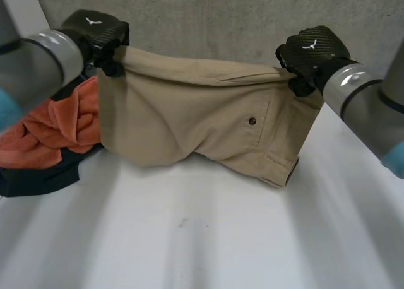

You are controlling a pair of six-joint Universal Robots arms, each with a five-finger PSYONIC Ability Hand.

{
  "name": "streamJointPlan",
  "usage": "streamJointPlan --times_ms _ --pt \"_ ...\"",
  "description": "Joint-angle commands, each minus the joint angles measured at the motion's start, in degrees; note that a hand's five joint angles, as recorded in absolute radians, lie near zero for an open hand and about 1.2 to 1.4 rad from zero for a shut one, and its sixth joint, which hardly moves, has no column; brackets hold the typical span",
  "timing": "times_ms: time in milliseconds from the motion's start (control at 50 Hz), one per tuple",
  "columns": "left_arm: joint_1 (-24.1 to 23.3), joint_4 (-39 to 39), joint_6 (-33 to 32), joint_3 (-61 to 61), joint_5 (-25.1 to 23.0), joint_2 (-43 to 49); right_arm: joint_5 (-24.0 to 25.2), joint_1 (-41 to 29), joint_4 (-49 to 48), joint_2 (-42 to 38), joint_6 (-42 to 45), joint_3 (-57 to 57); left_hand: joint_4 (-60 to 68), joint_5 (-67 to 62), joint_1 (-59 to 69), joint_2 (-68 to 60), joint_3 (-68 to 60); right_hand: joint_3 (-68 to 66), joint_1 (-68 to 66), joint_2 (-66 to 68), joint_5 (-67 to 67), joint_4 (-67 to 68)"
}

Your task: Fold the laundry.

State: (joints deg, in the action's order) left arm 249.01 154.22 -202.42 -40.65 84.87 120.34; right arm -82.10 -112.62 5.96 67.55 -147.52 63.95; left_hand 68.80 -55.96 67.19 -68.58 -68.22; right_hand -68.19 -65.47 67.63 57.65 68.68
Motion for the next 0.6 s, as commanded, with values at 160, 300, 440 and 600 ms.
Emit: streamJointPlan --times_ms 160,300,440,600 --pt "1.21 28.83 3.60 38.71 -0.50 13.96 -7.01 -2.25 -40.30 -15.25 -0.57 -25.89 11.20 -14.04 12.81 -11.42 -11.78 -11.81 -14.53 12.37 12.35 11.32" --pt "1.21 33.96 8.00 32.84 1.70 10.79 -7.37 -2.69 -49.64 -15.25 -3.83 -24.66 11.20 -14.04 12.81 -11.42 -11.78 -11.81 -14.53 12.37 12.35 11.32" --pt "1.92 33.16 9.85 14.22 2.06 7.10 -4.56 -1.46 -46.65 -16.74 -4.45 -18.52 11.20 -14.04 12.81 -11.42 -11.78 -11.81 -14.53 12.37 12.35 11.32" --pt "0.34 33.16 9.59 -12.04 1.79 5.95 1.84 -0.50 -42.88 -20.52 -2.70 -2.99 11.20 -14.04 12.81 -11.42 -11.78 -11.81 -14.53 12.37 12.35 11.32"
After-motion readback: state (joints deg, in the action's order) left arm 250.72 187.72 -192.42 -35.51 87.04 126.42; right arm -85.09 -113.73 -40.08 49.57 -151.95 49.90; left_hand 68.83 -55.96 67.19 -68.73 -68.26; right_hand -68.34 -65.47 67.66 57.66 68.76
